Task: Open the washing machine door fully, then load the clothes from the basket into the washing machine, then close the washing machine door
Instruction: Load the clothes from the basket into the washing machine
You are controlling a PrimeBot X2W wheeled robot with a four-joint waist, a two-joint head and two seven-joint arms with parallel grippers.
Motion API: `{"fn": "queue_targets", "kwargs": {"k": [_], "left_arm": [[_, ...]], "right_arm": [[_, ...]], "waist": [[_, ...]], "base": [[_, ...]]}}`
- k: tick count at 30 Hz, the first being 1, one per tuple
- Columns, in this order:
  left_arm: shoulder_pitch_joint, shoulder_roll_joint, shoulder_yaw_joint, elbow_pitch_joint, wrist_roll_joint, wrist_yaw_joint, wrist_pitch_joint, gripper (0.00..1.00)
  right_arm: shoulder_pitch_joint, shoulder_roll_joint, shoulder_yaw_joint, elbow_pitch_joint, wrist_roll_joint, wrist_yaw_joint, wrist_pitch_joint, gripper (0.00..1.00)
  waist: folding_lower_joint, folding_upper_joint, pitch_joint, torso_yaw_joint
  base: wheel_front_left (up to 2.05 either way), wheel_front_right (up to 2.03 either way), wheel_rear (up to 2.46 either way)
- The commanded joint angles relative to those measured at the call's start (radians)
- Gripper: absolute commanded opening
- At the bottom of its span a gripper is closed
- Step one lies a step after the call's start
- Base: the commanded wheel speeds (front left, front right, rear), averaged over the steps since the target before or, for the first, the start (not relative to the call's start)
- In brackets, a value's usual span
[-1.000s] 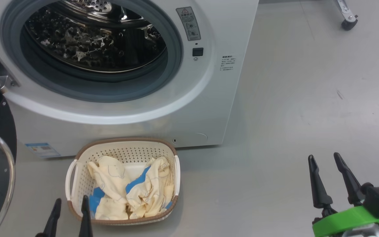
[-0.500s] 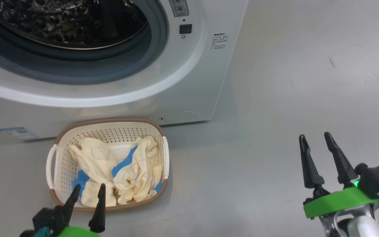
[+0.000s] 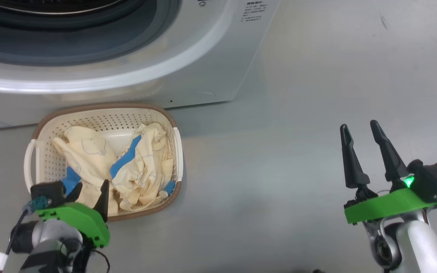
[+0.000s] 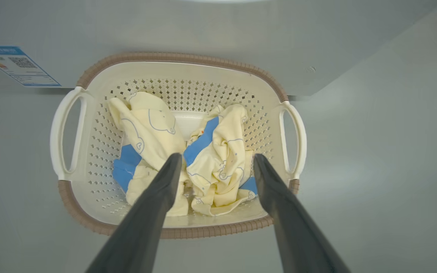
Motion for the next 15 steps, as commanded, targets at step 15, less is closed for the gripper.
{"fn": "queue_targets", "kwargs": {"k": [15], "left_arm": [[-0.273,0.049,0.004,0.331,-0.127,0.000,-0.018,1.00]], "right_arm": [[-0.088,-0.034,0.007,-0.053,-0.041,-0.003,-0.010,1.00]], "waist": [[-0.0002,0.0000,0.200,-0.001]], "base": [[0.00,0.00,0.00]]}}
